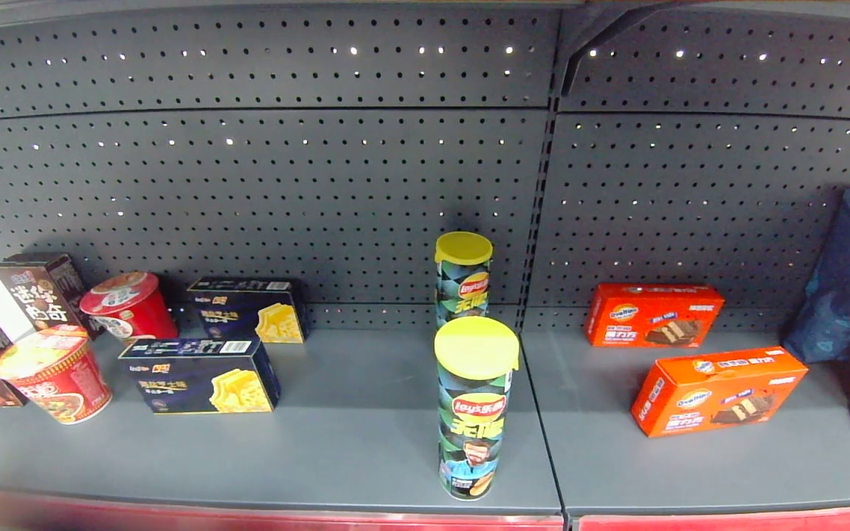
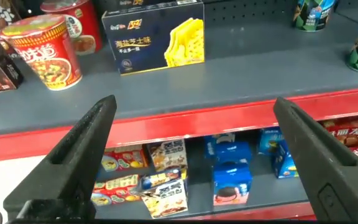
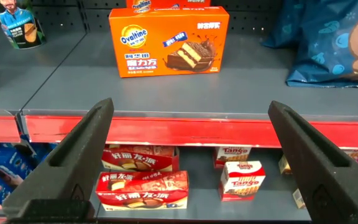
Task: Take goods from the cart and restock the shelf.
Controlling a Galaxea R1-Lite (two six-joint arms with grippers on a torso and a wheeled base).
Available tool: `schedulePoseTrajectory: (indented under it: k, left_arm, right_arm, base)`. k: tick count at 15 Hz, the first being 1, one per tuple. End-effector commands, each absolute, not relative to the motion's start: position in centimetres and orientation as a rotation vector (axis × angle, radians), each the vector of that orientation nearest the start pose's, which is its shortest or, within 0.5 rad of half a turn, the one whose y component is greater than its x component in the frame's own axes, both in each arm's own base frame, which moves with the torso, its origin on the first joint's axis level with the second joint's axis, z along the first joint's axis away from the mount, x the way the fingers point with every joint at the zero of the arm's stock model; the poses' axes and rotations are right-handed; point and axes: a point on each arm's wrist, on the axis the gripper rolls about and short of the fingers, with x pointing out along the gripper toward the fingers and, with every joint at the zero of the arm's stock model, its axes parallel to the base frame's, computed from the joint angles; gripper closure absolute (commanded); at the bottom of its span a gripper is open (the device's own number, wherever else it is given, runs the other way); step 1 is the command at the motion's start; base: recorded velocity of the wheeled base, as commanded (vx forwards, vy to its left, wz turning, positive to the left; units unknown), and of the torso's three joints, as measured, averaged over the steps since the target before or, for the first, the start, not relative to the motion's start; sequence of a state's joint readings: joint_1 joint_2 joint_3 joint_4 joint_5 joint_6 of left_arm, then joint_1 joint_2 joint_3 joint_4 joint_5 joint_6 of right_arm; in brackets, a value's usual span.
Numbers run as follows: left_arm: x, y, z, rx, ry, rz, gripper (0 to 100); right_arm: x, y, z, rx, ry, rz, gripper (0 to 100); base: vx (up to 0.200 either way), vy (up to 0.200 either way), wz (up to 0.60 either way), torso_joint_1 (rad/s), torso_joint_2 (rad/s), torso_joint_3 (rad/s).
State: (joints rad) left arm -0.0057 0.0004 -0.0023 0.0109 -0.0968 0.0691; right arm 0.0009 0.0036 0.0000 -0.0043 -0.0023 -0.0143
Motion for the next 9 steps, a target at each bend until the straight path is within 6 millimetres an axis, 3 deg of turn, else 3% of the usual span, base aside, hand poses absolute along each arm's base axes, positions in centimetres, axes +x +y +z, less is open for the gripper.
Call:
schedulePoseTrajectory:
  k: [1,9]
  left_arm:
    - [-2.3,-0.2,7.48,0.064,0.006,-0.102,0]
    - [-2.31,-0.2,7.51,0.062,0.006,-0.1,0]
  right_arm:
    - [-2.25,-0.01,7.61,-0.014,0.0,0.0,0]
    - [-2.23,-0.01,7.61,-0.012,0.002,0.0,0]
  base:
    - [0.0,0.0,0.0,0.0,0.0,0.0]
    - [-0.025,0.0,0.0,0.0,0.0,0.001]
